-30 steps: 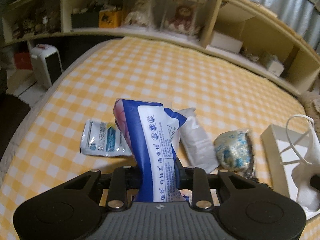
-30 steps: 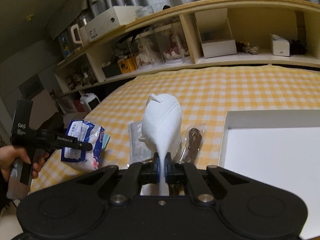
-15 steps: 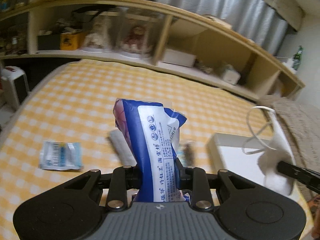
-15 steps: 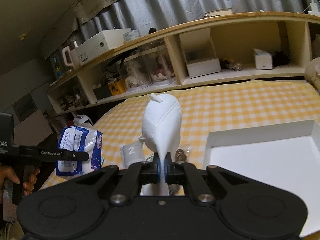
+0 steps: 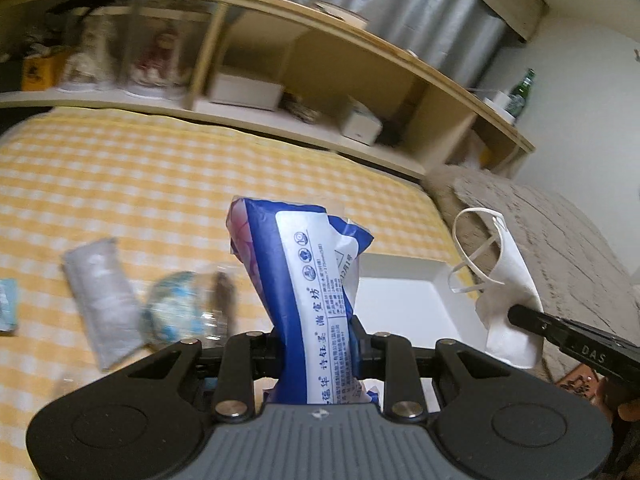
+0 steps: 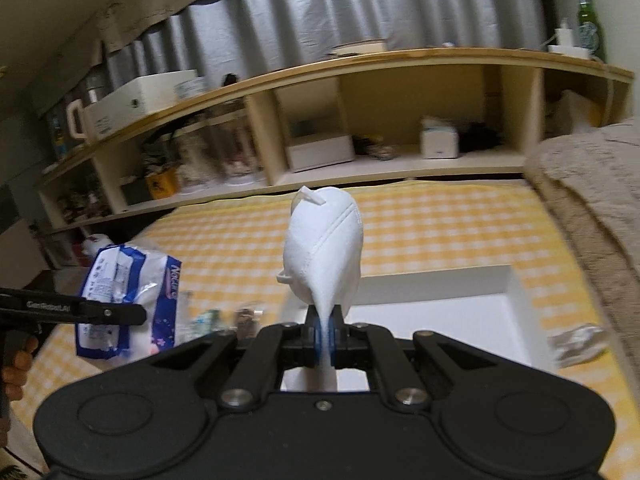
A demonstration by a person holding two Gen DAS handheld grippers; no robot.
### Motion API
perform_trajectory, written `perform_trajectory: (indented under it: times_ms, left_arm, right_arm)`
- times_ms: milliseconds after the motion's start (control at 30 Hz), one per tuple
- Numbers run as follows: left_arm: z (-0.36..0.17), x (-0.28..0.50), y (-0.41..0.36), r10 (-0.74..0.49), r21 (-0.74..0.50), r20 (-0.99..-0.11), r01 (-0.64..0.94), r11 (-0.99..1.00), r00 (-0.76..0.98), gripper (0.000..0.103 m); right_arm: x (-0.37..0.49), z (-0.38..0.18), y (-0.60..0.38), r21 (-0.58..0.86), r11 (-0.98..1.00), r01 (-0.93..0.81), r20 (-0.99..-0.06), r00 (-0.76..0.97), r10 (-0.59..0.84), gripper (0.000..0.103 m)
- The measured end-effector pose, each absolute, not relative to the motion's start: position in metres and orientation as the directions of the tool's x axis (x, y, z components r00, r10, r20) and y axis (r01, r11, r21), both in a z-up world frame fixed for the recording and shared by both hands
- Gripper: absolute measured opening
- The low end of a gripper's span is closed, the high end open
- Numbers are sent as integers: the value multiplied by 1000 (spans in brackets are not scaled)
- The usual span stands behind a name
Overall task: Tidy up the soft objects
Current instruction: 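Carry the wipes pack and mask over the white box with both tools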
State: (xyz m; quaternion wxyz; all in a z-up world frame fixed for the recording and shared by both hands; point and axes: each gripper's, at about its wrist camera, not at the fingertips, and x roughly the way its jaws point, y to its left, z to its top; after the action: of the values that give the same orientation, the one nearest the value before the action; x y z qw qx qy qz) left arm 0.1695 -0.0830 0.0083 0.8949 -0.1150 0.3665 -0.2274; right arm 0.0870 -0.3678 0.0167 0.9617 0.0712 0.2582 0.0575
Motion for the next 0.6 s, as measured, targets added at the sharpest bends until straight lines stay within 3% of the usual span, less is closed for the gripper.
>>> perform_trajectory:
  times_ms: [367,600]
  left_arm:
    - [-39,182,-163,-611,-488,-612,367,792,503,30]
    - [-78,187,-186,-572,-437,-673,372,819,469,30]
  right_arm:
    - [71,0,-442,104,992,69,-548,837,-1,5]
    - [76,-17,-464,57,993,103,-605,795,-48,5]
